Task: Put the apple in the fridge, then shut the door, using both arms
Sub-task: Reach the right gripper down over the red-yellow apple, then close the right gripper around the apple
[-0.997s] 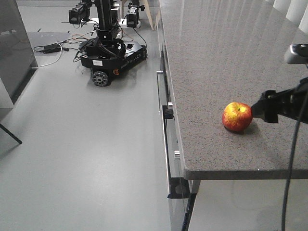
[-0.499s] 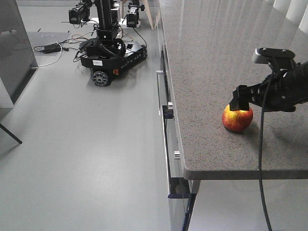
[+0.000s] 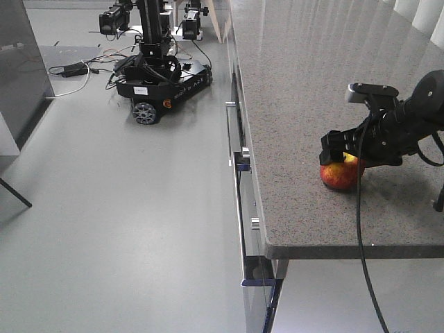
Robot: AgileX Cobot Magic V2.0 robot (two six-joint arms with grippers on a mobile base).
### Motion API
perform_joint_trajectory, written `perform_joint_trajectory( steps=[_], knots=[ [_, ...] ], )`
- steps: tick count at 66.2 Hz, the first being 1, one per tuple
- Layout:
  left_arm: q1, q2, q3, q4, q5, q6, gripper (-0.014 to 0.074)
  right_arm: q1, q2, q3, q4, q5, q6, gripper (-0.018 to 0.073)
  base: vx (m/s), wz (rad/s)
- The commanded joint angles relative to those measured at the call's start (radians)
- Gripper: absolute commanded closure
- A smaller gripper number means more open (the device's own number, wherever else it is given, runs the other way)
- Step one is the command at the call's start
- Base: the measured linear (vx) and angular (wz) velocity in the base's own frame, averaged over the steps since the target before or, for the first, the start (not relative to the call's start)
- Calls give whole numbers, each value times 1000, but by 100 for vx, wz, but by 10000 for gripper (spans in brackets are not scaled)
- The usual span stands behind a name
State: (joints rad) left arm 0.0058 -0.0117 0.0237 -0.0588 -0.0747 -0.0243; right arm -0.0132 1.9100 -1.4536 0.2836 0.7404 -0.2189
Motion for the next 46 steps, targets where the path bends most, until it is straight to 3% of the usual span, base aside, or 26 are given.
perform_joint_trajectory(
  steps=[1,13,46],
  knots=[
    [-5,-14,29,-1,-73,-10,602,-5,-37,-33,14,-26,-12,-35,0,0],
    [-5,-14,29,-1,-73,-10,602,-5,-33,-33,14,18,-12,11,0,0],
    [-5,-14,29,-1,-73,-10,602,-5,-33,-32,40,49,-9,356,0,0]
  ],
)
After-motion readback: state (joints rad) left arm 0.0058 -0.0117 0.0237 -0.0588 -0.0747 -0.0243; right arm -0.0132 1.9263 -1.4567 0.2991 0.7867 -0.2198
